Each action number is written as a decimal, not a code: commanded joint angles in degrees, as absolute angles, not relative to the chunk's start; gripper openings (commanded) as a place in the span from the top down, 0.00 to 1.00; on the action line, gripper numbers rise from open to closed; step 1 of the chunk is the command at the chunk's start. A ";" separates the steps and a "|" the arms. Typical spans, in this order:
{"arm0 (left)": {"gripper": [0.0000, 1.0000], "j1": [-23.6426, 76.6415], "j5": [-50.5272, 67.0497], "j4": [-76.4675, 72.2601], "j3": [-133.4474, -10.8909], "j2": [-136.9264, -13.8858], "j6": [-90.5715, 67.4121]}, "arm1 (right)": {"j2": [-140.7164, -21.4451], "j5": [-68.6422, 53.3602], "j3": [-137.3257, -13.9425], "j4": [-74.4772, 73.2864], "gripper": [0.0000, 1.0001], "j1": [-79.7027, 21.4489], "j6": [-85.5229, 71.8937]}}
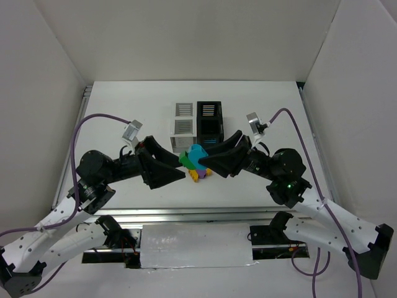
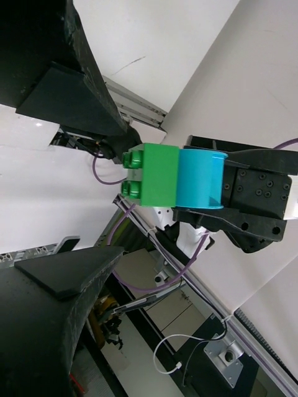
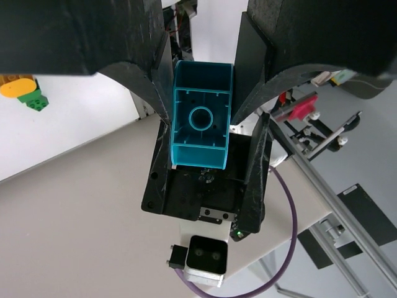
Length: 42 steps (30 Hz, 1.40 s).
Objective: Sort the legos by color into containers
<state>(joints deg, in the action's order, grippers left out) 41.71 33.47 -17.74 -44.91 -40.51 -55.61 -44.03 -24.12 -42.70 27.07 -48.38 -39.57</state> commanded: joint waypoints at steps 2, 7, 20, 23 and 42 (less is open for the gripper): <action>0.20 41.84 32.52 -19.51 -48.07 -40.43 -54.49 | -45.79 -26.46 -42.72 32.60 1.00 -48.95 -40.25; 0.28 41.84 30.59 -17.50 -49.21 -41.04 -53.09 | -47.02 -26.01 -42.63 32.96 1.00 -49.66 -39.55; 1.00 41.84 32.52 -20.30 -49.22 -43.50 -53.18 | -50.10 -28.47 -44.03 32.08 1.00 -50.36 -39.20; 1.00 41.84 33.22 -18.56 -49.92 -43.16 -51.95 | -49.23 -29.71 -45.17 29.37 1.00 -49.23 -37.54; 1.00 41.66 0.30 26.18 -64.06 -43.33 -36.74 | -61.24 -0.30 -61.67 -9.21 1.00 -32.96 -20.39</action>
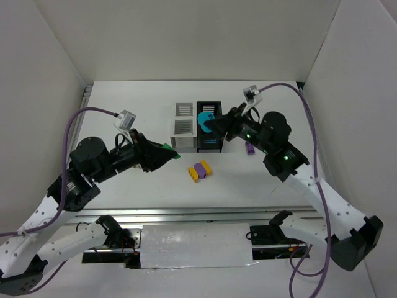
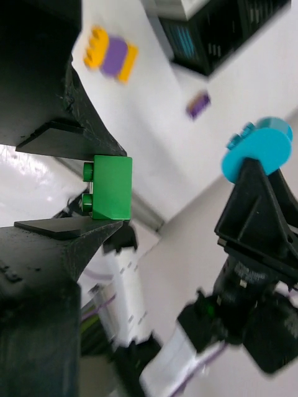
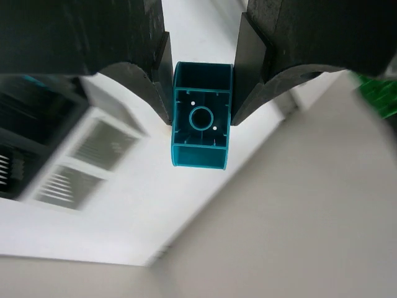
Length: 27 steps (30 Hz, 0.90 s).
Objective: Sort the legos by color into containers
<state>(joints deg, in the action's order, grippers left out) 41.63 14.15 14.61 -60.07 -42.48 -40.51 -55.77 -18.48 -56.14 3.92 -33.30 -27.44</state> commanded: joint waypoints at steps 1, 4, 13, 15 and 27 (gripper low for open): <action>1.00 41.66 0.26 26.97 -64.42 -43.16 -36.39 | -65.96 2.00 -63.09 -11.14 1.00 -32.78 -20.04; 1.00 41.66 -1.93 27.95 -64.69 -41.49 -36.39 | -74.86 6.93 -69.24 -15.90 1.00 -32.78 -17.76; 1.00 41.57 -3.95 34.45 -66.27 -38.32 -35.69 | -90.61 11.69 -80.15 -21.97 1.00 -32.70 -15.47; 1.00 41.66 -3.87 35.15 -66.09 -37.80 -35.59 | -92.54 11.95 -80.94 -22.23 1.00 -32.70 -15.47; 1.00 41.57 -4.13 35.25 -64.16 -37.88 -35.51 | -97.56 13.80 -83.23 -22.94 0.68 -32.61 -14.77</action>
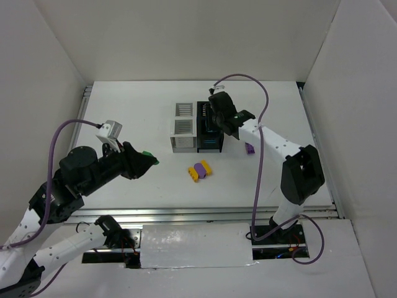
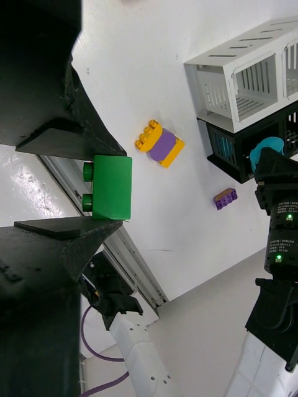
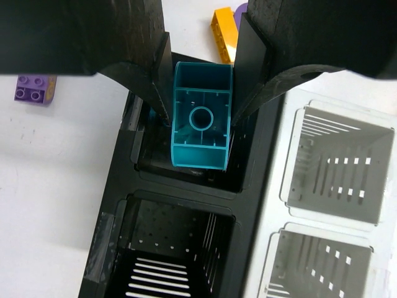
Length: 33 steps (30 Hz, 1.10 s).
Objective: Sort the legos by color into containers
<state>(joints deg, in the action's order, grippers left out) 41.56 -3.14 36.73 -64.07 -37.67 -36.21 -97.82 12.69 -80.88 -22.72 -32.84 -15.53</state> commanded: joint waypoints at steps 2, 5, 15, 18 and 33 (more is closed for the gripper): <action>1.00 41.57 -4.66 35.16 -64.25 -38.49 -35.68 | -97.30 12.75 -83.49 -23.03 0.50 -32.61 -14.94; 1.00 41.57 -6.49 35.16 -64.16 -39.98 -36.21 | -95.64 12.39 -83.76 -23.03 0.23 -32.61 -15.82; 1.00 41.57 -13.62 37.35 -68.02 -50.52 -38.67 | -81.67 11.86 -82.36 -25.66 0.00 -32.52 -20.91; 1.00 41.57 -14.94 36.31 -69.34 -55.18 -38.41 | -72.27 11.69 -77.10 -25.31 0.00 -32.52 -23.73; 1.00 40.78 -30.75 4.50 -66.01 -72.59 -28.22 | -41.05 -8.60 -63.02 -30.67 0.00 -32.43 -28.56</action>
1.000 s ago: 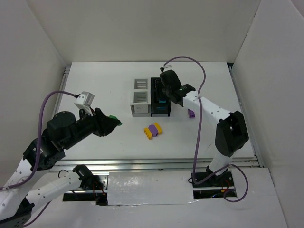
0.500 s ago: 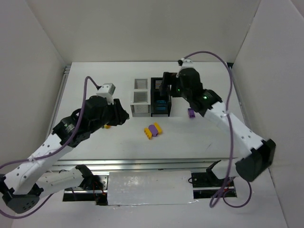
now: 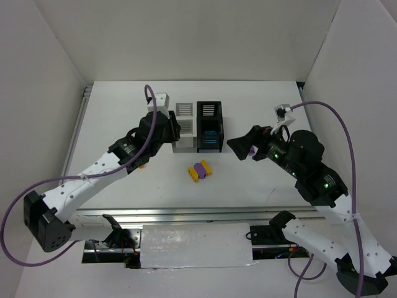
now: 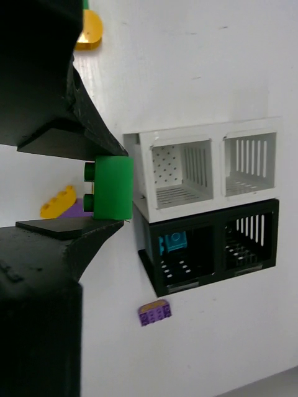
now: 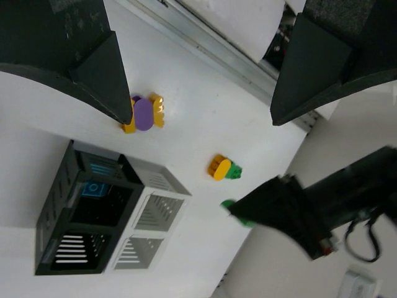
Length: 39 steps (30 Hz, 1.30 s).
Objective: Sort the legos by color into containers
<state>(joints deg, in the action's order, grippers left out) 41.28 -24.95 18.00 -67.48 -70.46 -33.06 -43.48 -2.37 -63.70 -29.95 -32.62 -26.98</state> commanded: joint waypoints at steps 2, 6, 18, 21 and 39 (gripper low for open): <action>1.00 40.26 -30.85 2.30 -66.62 -75.74 -26.99 | -39.29 -8.70 -63.11 -31.64 0.00 -32.43 -28.65; 1.00 38.41 -28.57 -1.30 -70.30 -82.17 -24.88 | -36.92 -8.79 -62.41 -33.57 0.00 -32.52 -28.74; 1.00 35.33 -25.67 -1.76 -72.95 -94.92 -27.16 | -34.72 -10.90 -59.50 -33.05 0.00 -32.34 -28.74; 0.83 35.24 -25.40 -1.93 -72.33 -95.45 -27.25 | -35.24 -12.39 -59.76 -32.35 0.00 -32.52 -28.56; 0.07 33.58 -31.98 10.42 -71.10 -85.27 -35.66 | -37.70 -13.80 -59.06 -29.97 0.00 -32.43 -28.83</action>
<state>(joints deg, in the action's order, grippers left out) 34.92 -26.50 5.50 -69.73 -91.33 -30.46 -36.97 -12.95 -59.44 -33.01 -32.58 -28.95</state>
